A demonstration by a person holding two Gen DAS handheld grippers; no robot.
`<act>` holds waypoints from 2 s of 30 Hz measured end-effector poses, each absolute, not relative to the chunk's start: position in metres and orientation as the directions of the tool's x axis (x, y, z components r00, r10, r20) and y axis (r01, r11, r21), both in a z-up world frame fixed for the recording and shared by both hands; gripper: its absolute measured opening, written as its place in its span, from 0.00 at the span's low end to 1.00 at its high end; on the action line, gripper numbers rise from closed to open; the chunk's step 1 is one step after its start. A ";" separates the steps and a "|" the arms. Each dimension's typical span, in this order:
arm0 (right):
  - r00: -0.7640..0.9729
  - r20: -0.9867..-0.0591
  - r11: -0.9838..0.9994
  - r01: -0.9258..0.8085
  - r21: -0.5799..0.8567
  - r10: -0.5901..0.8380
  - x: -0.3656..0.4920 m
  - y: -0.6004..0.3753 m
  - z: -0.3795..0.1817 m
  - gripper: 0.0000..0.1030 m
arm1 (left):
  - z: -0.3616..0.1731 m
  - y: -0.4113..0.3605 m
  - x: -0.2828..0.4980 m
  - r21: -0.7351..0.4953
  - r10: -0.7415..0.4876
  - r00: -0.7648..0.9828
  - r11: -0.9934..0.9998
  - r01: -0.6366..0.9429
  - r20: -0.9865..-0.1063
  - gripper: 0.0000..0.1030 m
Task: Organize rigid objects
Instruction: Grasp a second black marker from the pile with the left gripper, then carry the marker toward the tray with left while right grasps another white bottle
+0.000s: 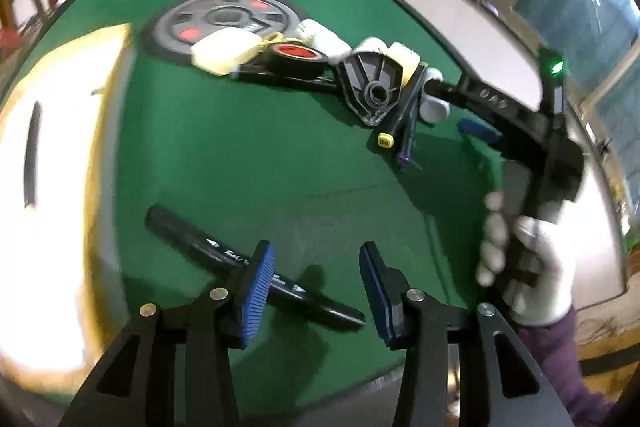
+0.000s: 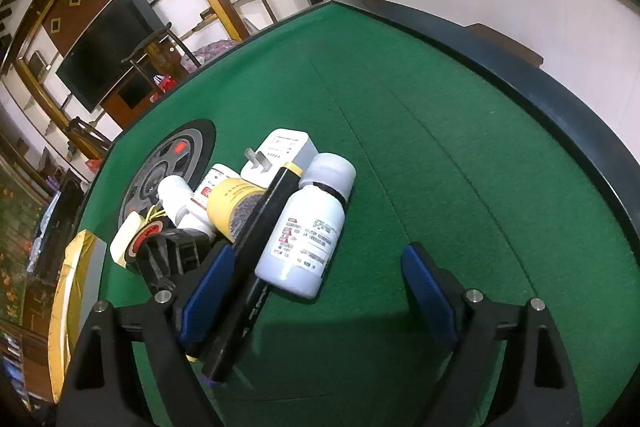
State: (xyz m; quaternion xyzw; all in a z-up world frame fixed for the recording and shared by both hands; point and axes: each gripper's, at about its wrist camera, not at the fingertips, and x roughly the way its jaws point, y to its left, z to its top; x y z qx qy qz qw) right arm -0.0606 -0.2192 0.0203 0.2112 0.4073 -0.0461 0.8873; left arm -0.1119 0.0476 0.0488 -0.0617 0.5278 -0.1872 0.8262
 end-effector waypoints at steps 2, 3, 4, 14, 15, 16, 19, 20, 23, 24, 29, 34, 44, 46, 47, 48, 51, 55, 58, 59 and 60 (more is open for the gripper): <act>0.665 -0.741 0.905 0.252 0.341 0.094 -0.061 -0.220 0.020 0.84 | 0.052 0.054 -0.121 -0.329 -0.393 0.366 0.917 0.227 -0.843 0.56; 0.664 -0.742 0.906 0.252 0.341 0.095 -0.061 -0.220 0.020 0.84 | 0.049 0.056 -0.124 -0.346 -0.400 0.342 0.914 0.209 -0.850 0.57; 0.664 -0.742 0.906 0.252 0.341 0.095 -0.061 -0.220 0.020 0.85 | 0.047 0.057 -0.126 -0.369 -0.416 0.321 0.908 0.197 -0.851 0.57; 0.665 -0.741 0.906 0.251 0.342 0.095 -0.063 -0.220 0.020 0.85 | 0.035 0.067 -0.135 -0.269 -0.296 0.333 0.955 0.127 -0.895 0.57; 0.664 -0.742 0.907 0.251 0.340 0.094 -0.063 -0.220 0.020 0.85 | 0.033 0.069 -0.136 -0.271 -0.300 0.325 0.953 0.132 -0.897 0.57; 0.664 -0.742 0.907 0.251 0.339 0.094 -0.063 -0.220 0.020 0.85 | 0.029 0.068 -0.136 -0.271 -0.301 0.310 0.953 0.137 -0.902 0.57; 0.663 -0.742 0.908 0.250 0.337 0.093 -0.063 -0.220 0.022 0.85 | 0.022 0.062 -0.130 -0.253 -0.288 0.316 0.956 0.149 -0.904 0.59; 0.664 -0.742 0.908 0.250 0.337 0.093 -0.063 -0.220 0.022 0.85 | 0.023 0.058 -0.126 -0.226 -0.268 0.328 0.961 0.159 -0.906 0.59; 0.664 -0.742 0.908 0.249 0.338 0.094 -0.063 -0.220 0.022 0.85 | 0.020 0.046 -0.110 -0.196 -0.261 0.368 0.959 0.205 -0.893 0.58; 0.663 -0.743 0.908 0.249 0.336 0.093 -0.063 -0.220 0.022 0.85 | 0.020 0.037 -0.106 -0.159 -0.247 0.382 0.956 0.247 -0.891 0.50; 0.662 -0.744 0.911 0.247 0.331 0.090 -0.064 -0.220 0.023 0.86 | 0.020 0.012 -0.104 -0.101 -0.258 0.388 0.919 0.382 -0.885 0.31; 0.662 -0.744 0.912 0.245 0.330 0.091 -0.063 -0.219 0.024 0.87 | 0.023 0.026 -0.088 -0.135 -0.260 0.385 0.937 0.322 -0.885 0.32; 0.661 -0.744 0.913 0.242 0.329 0.093 -0.059 -0.220 0.024 0.88 | 0.015 -0.014 -0.069 -0.010 -0.204 0.497 0.931 0.366 -0.843 0.57; 0.665 -0.740 0.908 0.242 0.343 0.102 -0.059 -0.222 0.024 0.88 | 0.016 -0.011 -0.067 -0.024 -0.221 0.505 0.930 0.367 -0.834 0.45; 0.667 -0.738 0.905 0.243 0.349 0.105 -0.059 -0.223 0.024 0.88 | 0.016 -0.008 -0.067 -0.033 -0.230 0.508 0.930 0.367 -0.830 0.32; 0.670 -0.736 0.901 0.251 0.354 0.103 -0.059 -0.225 0.024 0.88 | 0.018 -0.003 -0.068 -0.061 -0.253 0.495 0.927 0.370 -0.831 0.15; 0.676 -0.730 0.889 0.269 0.371 0.100 -0.061 -0.231 0.024 0.88 | 0.022 0.021 -0.069 -0.232 -0.375 0.434 0.909 0.347 -0.819 0.14; 0.710 -0.697 0.849 0.300 0.435 0.106 -0.070 -0.245 0.027 0.88 | 0.038 0.051 -0.083 -0.342 -0.471 0.444 0.876 0.341 -0.762 0.14; 0.716 -0.687 0.820 0.314 0.479 0.127 -0.074 -0.257 0.026 0.88 | 0.054 0.071 -0.099 -0.404 -0.531 0.462 0.845 0.350 -0.710 0.15; 0.702 -0.701 0.826 0.314 0.467 0.129 -0.072 -0.257 0.025 0.88 | 0.058 0.076 -0.102 -0.418 -0.545 0.464 0.837 0.354 -0.698 0.14; 0.694 -0.709 0.836 0.311 0.451 0.124 -0.072 -0.256 0.026 0.88 | 0.062 0.081 -0.107 -0.436 -0.563 0.467 0.826 0.358 -0.682 0.15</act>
